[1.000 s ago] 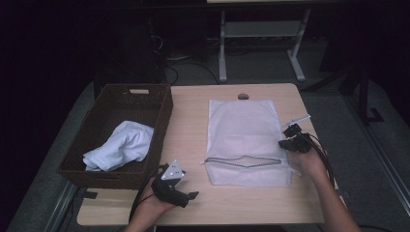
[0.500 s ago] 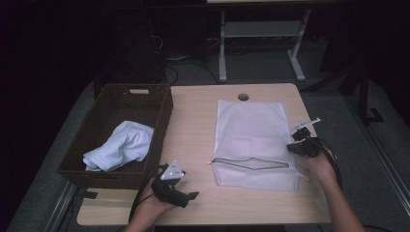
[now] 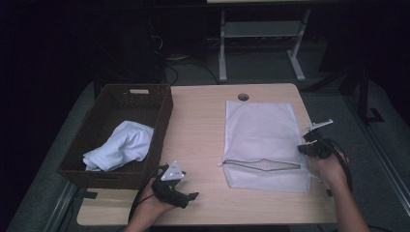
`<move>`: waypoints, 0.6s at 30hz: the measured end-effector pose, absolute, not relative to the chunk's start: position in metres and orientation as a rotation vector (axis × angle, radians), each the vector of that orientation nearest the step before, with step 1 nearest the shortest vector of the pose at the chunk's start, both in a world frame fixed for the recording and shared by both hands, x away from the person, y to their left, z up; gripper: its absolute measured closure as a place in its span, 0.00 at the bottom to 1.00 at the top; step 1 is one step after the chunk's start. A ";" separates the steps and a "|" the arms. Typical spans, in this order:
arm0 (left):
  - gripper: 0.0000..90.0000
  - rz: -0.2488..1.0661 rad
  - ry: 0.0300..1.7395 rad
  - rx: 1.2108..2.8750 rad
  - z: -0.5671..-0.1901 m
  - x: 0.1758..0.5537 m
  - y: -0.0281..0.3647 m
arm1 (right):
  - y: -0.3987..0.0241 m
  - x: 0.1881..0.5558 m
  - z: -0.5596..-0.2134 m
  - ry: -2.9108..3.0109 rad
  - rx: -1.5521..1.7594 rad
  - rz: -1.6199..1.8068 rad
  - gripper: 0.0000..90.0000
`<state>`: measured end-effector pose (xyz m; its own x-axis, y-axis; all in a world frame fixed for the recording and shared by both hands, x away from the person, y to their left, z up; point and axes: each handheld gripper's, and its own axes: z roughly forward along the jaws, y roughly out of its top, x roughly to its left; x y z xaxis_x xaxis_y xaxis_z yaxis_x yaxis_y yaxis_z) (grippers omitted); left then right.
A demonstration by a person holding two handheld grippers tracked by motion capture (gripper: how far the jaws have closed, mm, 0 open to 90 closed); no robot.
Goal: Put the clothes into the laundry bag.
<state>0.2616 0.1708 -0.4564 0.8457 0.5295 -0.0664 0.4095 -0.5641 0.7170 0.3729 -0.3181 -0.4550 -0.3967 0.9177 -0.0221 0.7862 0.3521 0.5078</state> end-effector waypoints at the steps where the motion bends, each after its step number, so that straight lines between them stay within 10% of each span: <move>1: 0.15 0.201 0.679 2.246 -0.456 0.261 0.171 | -0.322 0.372 -0.455 2.308 1.526 0.609 1.00; 18: 0.15 0.211 0.674 2.243 -0.453 0.259 0.173 | -0.365 0.365 -0.456 2.209 1.638 0.603 1.00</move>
